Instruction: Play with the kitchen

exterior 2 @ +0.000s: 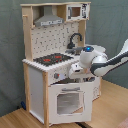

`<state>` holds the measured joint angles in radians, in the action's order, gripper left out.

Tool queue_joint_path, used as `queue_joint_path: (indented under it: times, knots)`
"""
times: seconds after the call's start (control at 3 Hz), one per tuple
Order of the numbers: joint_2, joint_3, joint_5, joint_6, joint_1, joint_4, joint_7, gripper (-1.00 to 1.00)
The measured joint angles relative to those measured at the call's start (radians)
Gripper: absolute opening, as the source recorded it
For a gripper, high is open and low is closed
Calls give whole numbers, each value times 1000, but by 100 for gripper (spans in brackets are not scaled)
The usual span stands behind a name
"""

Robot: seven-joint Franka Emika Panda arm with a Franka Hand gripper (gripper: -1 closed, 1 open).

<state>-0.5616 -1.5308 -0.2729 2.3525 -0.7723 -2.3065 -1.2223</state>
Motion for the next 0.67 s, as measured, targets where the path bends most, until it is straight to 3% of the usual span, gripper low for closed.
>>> queue_joint_path:
  times: [0.33,0.67]
  knots:
    - [24,-58,0,36,-43,0,-17,100]
    - [27,-66,0,41,-51,1,-19,-100]
